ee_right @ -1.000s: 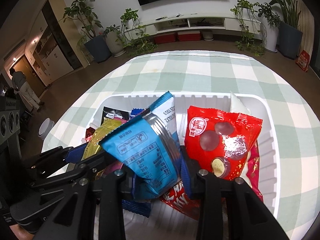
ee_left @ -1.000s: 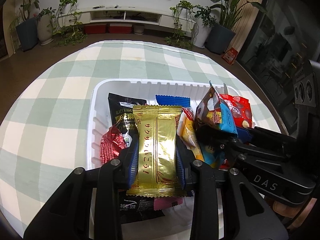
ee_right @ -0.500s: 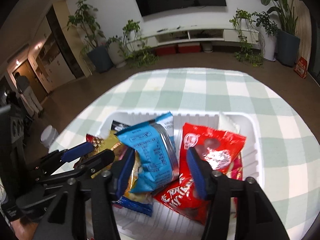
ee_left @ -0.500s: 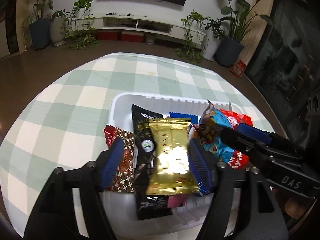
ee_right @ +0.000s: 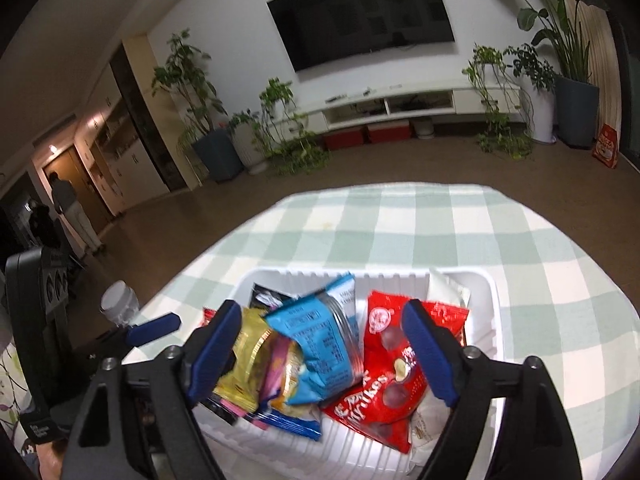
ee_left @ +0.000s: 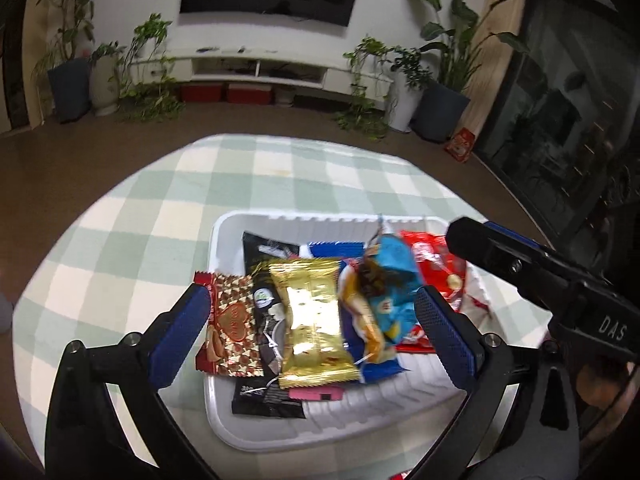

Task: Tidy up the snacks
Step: 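Withdraw both grippers from the tray toward the remaining packets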

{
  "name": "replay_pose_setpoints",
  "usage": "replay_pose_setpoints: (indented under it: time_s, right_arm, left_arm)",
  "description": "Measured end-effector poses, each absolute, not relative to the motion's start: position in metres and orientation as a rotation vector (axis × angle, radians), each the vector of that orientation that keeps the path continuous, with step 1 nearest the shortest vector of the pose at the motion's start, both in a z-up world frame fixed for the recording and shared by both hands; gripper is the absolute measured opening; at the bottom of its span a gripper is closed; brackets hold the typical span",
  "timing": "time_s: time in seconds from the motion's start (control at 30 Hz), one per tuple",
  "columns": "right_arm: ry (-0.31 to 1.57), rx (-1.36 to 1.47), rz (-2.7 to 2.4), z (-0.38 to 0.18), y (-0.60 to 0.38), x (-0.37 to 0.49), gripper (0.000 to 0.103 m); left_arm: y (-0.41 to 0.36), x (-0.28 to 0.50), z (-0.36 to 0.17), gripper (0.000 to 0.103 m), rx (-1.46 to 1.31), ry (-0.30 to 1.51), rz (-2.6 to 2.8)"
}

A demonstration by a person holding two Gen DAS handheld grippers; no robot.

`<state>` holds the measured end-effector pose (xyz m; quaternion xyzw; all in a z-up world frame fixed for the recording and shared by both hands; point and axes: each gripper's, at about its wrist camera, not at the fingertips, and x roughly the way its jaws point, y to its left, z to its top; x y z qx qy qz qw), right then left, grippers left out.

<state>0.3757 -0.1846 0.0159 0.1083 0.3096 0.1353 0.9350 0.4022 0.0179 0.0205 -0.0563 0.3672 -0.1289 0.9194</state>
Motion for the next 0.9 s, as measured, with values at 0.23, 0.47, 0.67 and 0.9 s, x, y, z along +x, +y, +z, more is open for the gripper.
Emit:
replay_pose_setpoints:
  time_s: [0.23,0.47,0.67,0.9]
  right_arm:
    - [0.518,0.285,0.291,0.032,-0.2,0.362,0.103]
    - [0.494,0.38,0.315,0.047,-0.221,0.339,0.103]
    - [0.418,0.438,0.328,0.06,-0.234,0.278,0.103]
    - [0.507,0.454,0.329,0.032,-0.22,0.21,0.103]
  left_arm:
    - [0.025,0.353,0.045,0.103,-0.069,0.662,-0.247]
    - [0.055,0.284,0.032,0.103,-0.128,0.756,-0.179]
    - [0.065,0.223,0.005,0.103,-0.145,0.829,-0.155]
    - [0.064,0.171,-0.002,0.103,-0.145,0.84,-0.108]
